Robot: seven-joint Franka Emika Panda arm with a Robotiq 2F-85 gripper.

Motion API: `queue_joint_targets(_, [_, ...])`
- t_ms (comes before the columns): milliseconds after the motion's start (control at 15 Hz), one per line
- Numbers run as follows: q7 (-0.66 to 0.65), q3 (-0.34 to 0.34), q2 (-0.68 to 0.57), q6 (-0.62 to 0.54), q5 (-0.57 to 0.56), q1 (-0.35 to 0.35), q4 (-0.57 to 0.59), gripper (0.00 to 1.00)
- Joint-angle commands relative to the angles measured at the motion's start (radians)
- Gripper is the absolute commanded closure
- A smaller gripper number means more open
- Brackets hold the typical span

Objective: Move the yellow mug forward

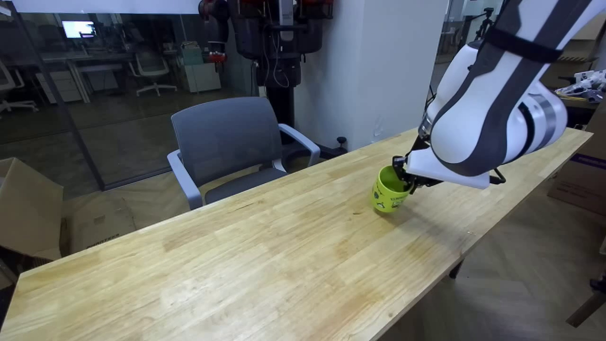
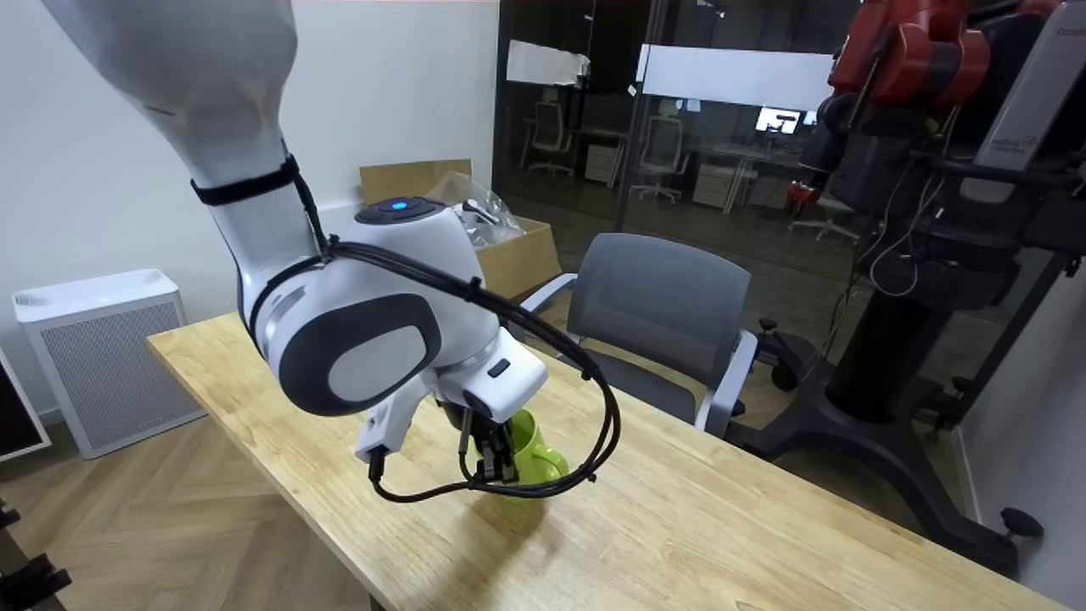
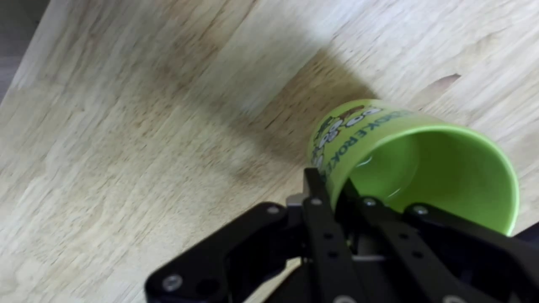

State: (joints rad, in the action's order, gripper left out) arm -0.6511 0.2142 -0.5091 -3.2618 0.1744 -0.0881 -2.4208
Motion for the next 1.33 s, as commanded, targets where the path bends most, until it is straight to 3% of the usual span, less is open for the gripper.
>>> queue_joint_targets(0, [-0.02,-0.264,0.084,-0.044,-0.071,0.251,-0.031,0.97])
queue_joint_targets(133, [-0.061,-0.422,0.066,-0.038,-0.168,0.4,-0.016,0.97])
queue_joint_targets(267, [-0.038,-0.583,0.022,-0.057,-0.199,0.554,-0.006,0.63])
queue_joint_targets(400, [-0.014,-0.72,-0.006,-0.05,-0.231,0.706,-0.004,0.53])
queue_joint_targets(467, [-0.002,-0.782,-0.02,-0.044,-0.249,0.78,-0.006,0.77])
queue_joint_targets(533, [0.008,-0.831,-0.036,-0.041,-0.265,0.844,-0.007,0.77])
queue_joint_targets(600, [0.016,-0.87,-0.053,-0.035,-0.28,0.896,-0.007,0.45])
queue_joint_targets(733, [0.037,-0.934,-0.077,-0.012,-0.306,0.989,-0.009,0.44])
queue_joint_targets(867, [0.158,-0.98,-0.084,0.011,-0.202,1.035,-0.014,0.33])
queue_joint_targets(933, [0.178,-0.94,-0.076,-0.01,-0.148,0.977,-0.007,0.5])
queue_joint_targets(1133, [0.219,-0.967,-0.089,-0.001,-0.134,1.015,-0.007,0.33])
queue_joint_targets(1267, [0.219,-0.973,-0.089,-0.001,-0.131,1.015,-0.008,0.33])
